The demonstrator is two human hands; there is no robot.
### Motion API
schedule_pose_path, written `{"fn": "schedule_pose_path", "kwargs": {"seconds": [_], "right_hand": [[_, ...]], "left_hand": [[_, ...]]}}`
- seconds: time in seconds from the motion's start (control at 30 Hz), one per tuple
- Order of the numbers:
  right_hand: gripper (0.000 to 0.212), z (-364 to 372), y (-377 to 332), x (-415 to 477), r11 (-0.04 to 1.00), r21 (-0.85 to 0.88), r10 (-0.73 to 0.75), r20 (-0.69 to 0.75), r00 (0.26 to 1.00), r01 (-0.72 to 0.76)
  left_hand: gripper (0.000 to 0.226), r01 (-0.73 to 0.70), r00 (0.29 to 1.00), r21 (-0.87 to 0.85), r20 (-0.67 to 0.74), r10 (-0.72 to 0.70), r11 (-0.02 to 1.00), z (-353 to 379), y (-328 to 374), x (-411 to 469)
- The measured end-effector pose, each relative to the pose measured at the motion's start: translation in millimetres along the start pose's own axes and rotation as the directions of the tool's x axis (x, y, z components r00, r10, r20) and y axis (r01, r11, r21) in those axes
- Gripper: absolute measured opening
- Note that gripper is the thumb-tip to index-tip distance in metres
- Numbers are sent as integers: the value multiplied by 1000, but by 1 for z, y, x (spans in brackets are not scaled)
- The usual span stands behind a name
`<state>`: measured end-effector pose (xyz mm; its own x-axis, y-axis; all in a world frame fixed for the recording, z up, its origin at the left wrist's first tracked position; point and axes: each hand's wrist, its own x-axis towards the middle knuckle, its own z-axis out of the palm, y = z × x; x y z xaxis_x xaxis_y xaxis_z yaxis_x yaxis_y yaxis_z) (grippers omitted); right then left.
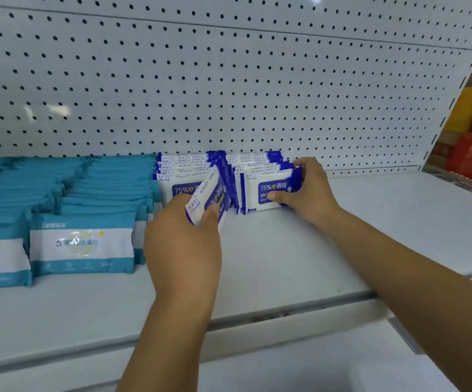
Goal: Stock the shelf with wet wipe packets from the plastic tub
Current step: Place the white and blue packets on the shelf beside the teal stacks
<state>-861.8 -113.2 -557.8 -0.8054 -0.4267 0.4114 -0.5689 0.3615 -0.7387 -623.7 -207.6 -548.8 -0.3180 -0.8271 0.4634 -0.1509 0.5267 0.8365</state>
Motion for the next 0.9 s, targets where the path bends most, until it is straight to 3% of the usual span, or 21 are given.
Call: {"fn": "schedule_pose_path", "kwargs": {"seconds": [0.13, 0.33, 0.47, 0.8, 0.9], "right_hand": [[108, 16, -1, -8, 1000, -10, 2, -93, 996, -3], [95, 16, -1, -10, 996, -56, -72, -78, 994, 68], [84, 14, 0, -13, 990, -103, -104, -38, 994, 100], [86, 3, 2, -16, 970, -160, -176, 64, 982, 184], [86, 2, 4, -14, 964, -160, -207, 63, 976, 215]], "left_hand": [[16, -10, 999, -15, 31, 11, 1000, -10, 5, 4], [25, -103, 969, 189, 239, 56, 976, -23, 22, 45], [33, -211, 908, 317, 413, 66, 925, -20, 30, 78], [38, -526, 719, 527, 695, 18, 668, -10, 39, 118], [42, -627, 704, 596, 710, 36, 501, -1, 37, 122]]}}
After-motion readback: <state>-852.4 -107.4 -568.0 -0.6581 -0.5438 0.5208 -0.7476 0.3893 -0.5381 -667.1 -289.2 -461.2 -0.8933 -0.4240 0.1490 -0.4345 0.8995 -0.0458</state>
